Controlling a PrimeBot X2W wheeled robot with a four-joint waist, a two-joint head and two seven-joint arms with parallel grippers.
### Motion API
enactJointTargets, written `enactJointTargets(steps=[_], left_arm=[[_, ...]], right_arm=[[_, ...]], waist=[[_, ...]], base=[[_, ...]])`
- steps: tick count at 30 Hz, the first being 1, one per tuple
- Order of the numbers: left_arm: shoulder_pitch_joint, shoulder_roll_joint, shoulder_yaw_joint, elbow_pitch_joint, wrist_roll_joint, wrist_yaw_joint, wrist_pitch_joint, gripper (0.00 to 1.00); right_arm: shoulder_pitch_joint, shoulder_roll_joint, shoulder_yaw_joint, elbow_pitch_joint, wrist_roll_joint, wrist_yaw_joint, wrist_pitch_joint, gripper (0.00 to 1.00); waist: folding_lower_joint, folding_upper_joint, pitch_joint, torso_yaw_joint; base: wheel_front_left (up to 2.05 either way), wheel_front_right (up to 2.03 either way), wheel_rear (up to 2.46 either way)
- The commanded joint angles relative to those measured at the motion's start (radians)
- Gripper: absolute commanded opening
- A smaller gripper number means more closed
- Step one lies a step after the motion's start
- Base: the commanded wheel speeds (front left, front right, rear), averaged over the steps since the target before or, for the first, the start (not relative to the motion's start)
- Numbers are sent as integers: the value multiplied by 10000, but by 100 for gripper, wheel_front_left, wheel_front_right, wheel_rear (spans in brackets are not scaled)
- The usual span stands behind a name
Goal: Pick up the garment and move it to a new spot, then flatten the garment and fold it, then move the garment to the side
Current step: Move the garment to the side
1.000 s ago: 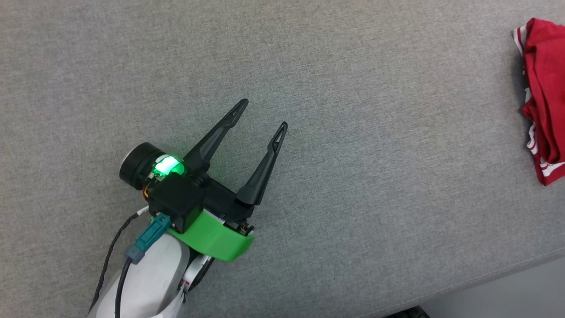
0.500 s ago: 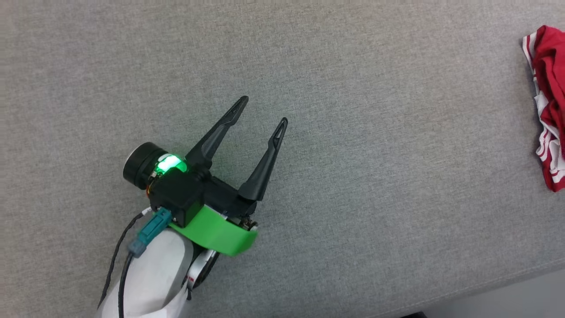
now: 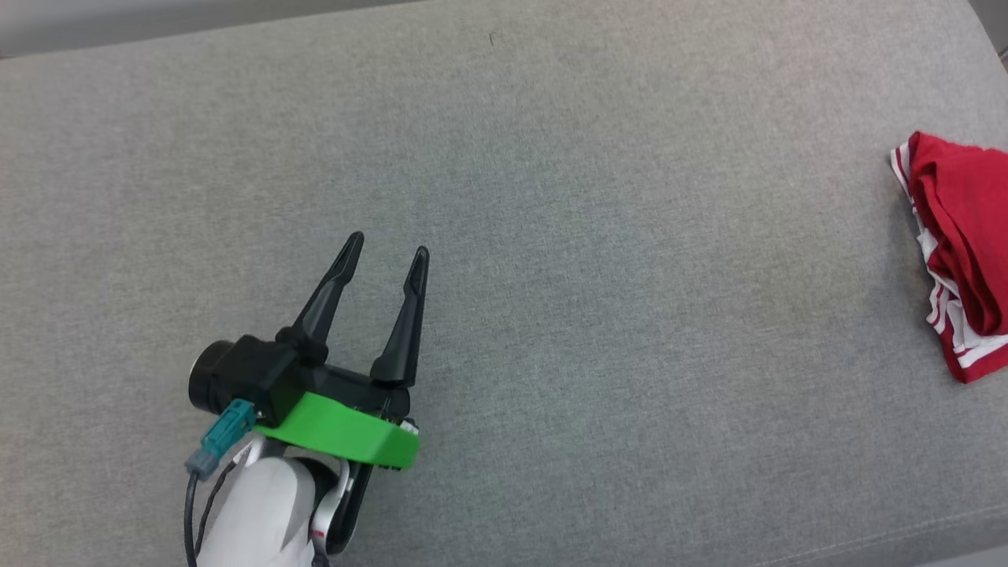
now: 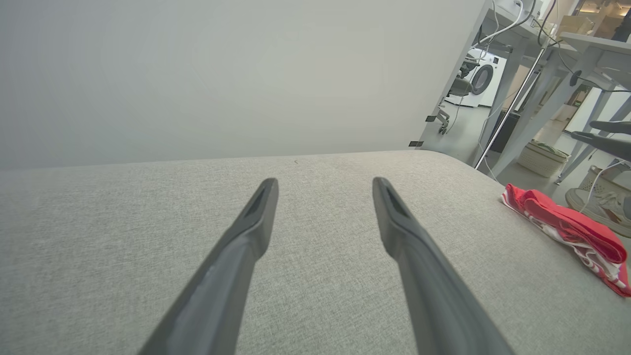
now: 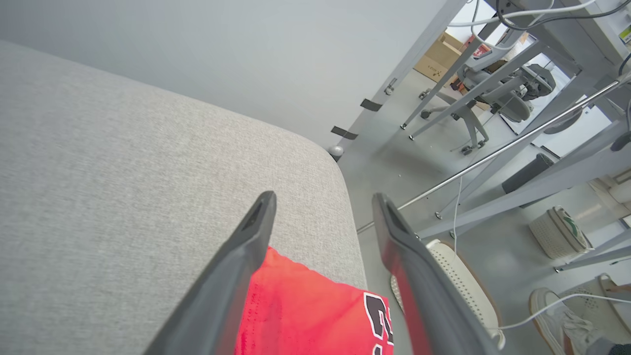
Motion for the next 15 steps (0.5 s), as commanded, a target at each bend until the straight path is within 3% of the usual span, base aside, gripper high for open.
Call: enactJointTargets(steps=[1, 9, 15], left_arm=[[237, -103, 168, 56, -84, -27, -57, 100], [1054, -487, 853, 328, -214, -27, -57, 100], [1556, -622, 1062, 408, -274, -27, -57, 100]], right_arm=[[470, 333, -70, -395, 249, -17, -233, 100], [2706, 1947, -776, -2161, 1517, -17, -1404, 100], [4309, 3101, -1012, -3029, 1846, -17, -2009, 100]], waist=[[1, 0, -1214, 732], [1, 0, -2159, 1227], [1, 0, -2544, 1424]], base=[[0, 0, 0], [0, 0, 0], [0, 0, 0]])
